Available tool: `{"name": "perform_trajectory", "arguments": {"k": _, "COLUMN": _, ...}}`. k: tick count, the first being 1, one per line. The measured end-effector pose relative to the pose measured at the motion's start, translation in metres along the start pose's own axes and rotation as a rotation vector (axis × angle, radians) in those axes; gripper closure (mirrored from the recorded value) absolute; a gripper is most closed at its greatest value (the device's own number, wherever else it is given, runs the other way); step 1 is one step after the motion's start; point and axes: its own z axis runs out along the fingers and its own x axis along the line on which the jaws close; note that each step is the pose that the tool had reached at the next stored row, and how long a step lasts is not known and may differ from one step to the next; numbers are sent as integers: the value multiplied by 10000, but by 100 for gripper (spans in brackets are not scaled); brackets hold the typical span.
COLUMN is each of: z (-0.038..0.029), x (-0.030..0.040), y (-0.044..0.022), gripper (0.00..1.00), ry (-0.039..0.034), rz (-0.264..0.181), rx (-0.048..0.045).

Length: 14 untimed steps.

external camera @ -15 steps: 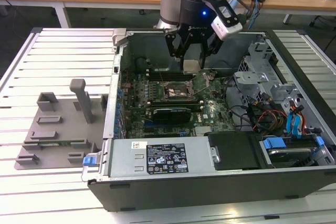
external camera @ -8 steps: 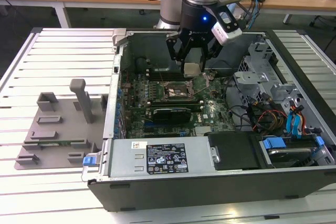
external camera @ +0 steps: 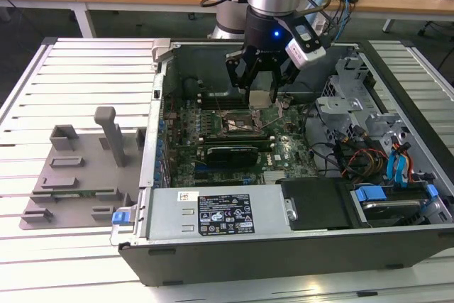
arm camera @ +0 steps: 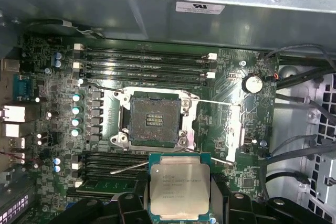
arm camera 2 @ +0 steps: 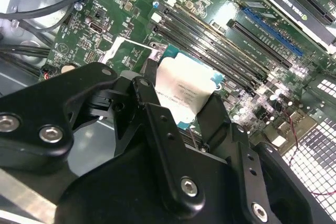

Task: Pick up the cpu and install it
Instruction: 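Pick up the cpu and move it towards the insertion slot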

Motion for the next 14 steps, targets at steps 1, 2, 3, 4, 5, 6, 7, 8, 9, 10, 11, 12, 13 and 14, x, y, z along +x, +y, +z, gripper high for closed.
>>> {"name": "perform_trajectory", "arguments": {"k": 1, "z": 0, "x": 0, "y": 0, "gripper": 45, "ry": 0, "rz": 0, "rx": 0}}
{"name": "perform_trajectory", "arguments": {"k": 2, "z": 0, "x": 0, "y": 0, "gripper": 45, "ry": -1, "rz": -1, "rx": -1}}
{"name": "perform_trajectory", "arguments": {"k": 3, "z": 0, "x": 0, "y": 0, "gripper": 45, "ry": 0, "rz": -1, "rx": 0}}
{"name": "perform_trajectory", "arguments": {"k": 4, "z": 1, "x": -1, "y": 0, "gripper": 45, "ry": -1, "rz": -1, "rx": 0}}
{"name": "perform_trajectory", "arguments": {"k": 5, "z": 1, "x": -1, "y": 0, "gripper": 45, "ry": 0, "rz": 0, "rx": 0}}
{"name": "perform_trajectory", "arguments": {"k": 6, "z": 1, "x": -1, "y": 0, "gripper": 45, "ry": -1, "rz": -1, "rx": 0}}
{"name": "perform_trajectory", "arguments": {"k": 7, "z": 2, "x": -1, "y": 0, "gripper": 45, "ry": -1, "rz": 0, "rx": 0}}
{"name": "perform_trajectory", "arguments": {"k": 8, "z": 2, "x": -1, "y": 0, "gripper": 45, "ry": 0, "rz": -1, "rx": 0}}
{"name": "perform_trajectory", "arguments": {"k": 9, "z": 2, "x": -1, "y": 0, "gripper": 45, "ry": 0, "rz": 0, "rx": 0}}
{"name": "perform_trajectory", "arguments": {"k": 10, "z": 2, "x": -1, "y": 0, "gripper": 45, "ry": 2, "rz": 34, "rx": 0}}
{"name": "perform_trajectory", "arguments": {"k": 11, "z": 2, "x": -1, "y": 0, "gripper": 45, "ry": 3, "rz": 51, "rx": 0}}
{"name": "perform_trajectory", "arguments": {"k": 12, "z": 2, "x": -1, "y": 0, "gripper": 45, "ry": 4, "rz": 64, "rx": 0}}
{"name": "perform_trajectory", "arguments": {"k": 13, "z": 2, "x": -1, "y": 0, "gripper": 45, "ry": 5, "rz": 74, "rx": 1}}
{"name": "perform_trajectory", "arguments": {"k": 14, "z": 2, "x": -1, "y": 0, "gripper": 45, "ry": 7, "rz": 92, "rx": 1}}
